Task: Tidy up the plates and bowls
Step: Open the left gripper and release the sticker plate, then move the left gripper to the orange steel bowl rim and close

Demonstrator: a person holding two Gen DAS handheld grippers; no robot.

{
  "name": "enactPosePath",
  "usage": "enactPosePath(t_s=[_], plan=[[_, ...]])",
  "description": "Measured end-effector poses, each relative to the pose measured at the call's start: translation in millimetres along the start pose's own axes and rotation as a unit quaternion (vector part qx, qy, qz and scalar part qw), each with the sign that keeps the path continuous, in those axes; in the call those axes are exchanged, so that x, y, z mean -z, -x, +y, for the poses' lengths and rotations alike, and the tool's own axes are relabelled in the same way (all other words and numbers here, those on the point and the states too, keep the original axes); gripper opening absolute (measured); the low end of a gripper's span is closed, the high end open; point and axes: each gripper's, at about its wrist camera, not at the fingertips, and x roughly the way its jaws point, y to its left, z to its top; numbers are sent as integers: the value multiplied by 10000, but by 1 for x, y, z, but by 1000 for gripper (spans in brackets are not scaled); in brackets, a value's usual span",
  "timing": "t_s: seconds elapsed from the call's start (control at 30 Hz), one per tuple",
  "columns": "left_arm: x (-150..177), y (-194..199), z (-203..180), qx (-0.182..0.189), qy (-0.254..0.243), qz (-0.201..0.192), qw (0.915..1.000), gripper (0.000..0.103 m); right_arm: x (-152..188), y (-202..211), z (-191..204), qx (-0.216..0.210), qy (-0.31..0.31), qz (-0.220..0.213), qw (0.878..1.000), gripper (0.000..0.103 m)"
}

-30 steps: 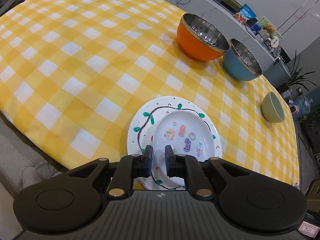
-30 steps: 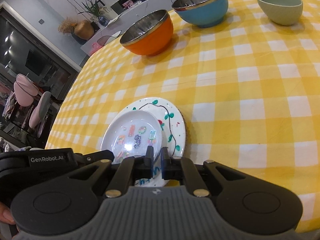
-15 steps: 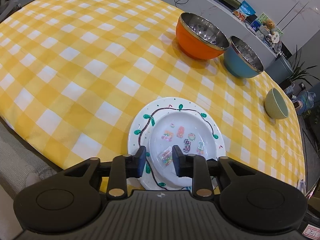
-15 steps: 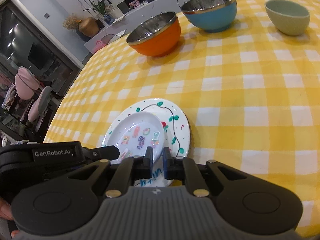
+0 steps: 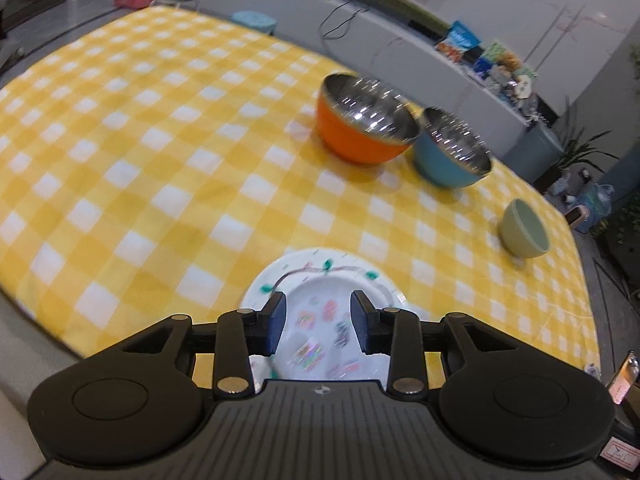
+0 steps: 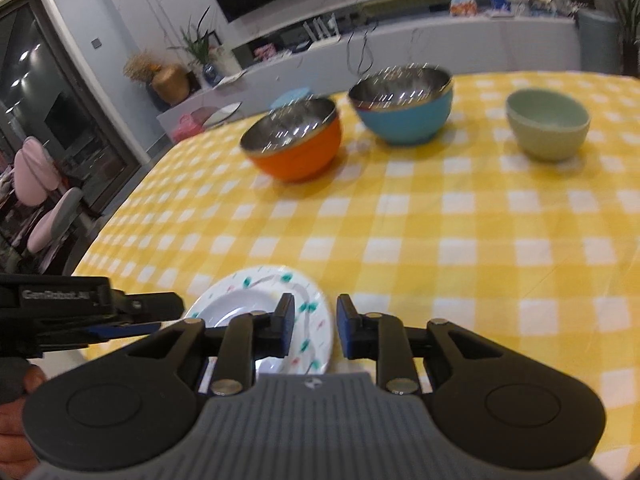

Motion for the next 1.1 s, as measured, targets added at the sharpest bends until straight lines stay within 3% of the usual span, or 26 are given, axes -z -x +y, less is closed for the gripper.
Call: enactPosePath(t_s=[0.33, 0.67, 0.97, 1.1], plan=[[-28, -7, -30, 418, -244, -396, 9980, 40, -36, 4, -25, 515, -300, -534, 9968, 23], [-57, -26, -50, 709, -236, -644, 9951, 54, -76, -7, -34, 707, -370, -916, 9926, 30], [-85, -50, -41, 558, -34, -920, 9942, 67, -101, -34, -36, 624, -649, -863, 9922, 37], [-100, -57, -35, 497, 16, -976, 9940, 68, -113, -50, -32, 644, -661, -755, 9929, 42]])
